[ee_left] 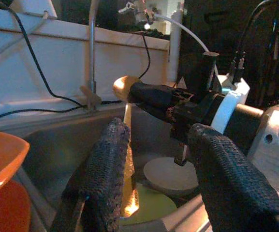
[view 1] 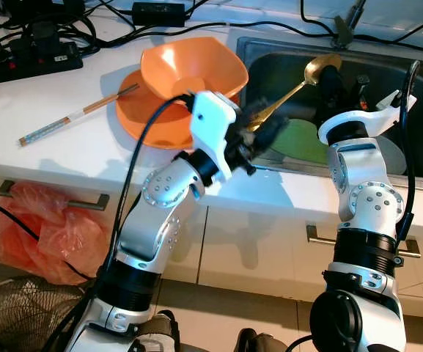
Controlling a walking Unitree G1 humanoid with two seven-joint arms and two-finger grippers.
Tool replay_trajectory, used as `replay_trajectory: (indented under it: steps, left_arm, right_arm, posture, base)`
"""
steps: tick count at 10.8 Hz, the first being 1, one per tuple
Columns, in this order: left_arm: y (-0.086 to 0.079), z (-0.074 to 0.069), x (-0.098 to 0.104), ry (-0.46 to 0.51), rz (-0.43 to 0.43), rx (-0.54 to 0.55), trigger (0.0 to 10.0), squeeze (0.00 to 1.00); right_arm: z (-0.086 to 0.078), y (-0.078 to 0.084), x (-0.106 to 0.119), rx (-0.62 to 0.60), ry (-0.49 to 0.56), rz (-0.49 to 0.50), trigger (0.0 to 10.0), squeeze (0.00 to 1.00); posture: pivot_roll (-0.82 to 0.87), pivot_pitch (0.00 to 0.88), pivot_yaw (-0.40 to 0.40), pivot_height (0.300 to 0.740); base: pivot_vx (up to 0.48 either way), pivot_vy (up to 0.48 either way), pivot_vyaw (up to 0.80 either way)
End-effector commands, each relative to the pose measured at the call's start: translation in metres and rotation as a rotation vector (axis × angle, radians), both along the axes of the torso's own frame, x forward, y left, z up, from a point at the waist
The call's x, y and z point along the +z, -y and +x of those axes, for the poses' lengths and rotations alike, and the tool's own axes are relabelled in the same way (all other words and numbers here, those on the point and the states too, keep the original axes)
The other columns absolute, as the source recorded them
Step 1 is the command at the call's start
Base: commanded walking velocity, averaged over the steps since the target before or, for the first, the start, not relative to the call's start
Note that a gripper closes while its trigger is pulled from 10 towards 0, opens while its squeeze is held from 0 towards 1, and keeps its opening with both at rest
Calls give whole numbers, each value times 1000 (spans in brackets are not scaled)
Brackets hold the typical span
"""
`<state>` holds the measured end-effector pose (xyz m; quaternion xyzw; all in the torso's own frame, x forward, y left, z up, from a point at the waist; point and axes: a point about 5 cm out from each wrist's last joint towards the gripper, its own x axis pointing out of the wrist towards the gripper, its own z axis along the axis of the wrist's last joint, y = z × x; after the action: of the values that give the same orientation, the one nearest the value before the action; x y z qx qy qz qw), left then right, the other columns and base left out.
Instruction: Kitchen organization
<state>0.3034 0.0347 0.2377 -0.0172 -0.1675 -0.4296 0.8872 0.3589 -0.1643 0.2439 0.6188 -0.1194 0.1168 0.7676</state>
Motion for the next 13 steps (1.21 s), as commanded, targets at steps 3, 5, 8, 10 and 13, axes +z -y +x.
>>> replay_trajectory:
  steps: [3, 5, 8, 10, 13]
  left_arm:
    - [4, -3, -14, -30, 98, -25, 10000, 0]
    - [4, -3, -16, -34, 111, -22, 10000, 0]
    - [-2, 5, -14, -7, 104, 76, 10000, 0]
    - [-4, 7, -12, 3, 96, 103, 10000, 0]
    - [-5, 8, -13, 7, 96, 117, 10000, 0]
  right_arm:
    - [0, 11, 1, -53, -7, 36, 0, 0]
    - [1, 14, 3, -69, -6, 47, 0, 0]
    - [1, 42, 5, -193, -6, 55, 0, 0]
    - [1, 52, 4, -237, -18, 35, 0, 0]
    - [1, 65, 3, -309, -22, -40, 10000, 0]
  posture:
    - [200, 149, -32, 740]
    - [200, 150, -33, 740]
    - [200, 156, -34, 740]
    - [201, 156, -35, 740]
    - [201, 156, -33, 740]
  base:
    - [0, 0, 0]
    - [0, 0, 0]
    - [0, 0, 0]
    - [0, 0, 0]
    - [0, 0, 0]
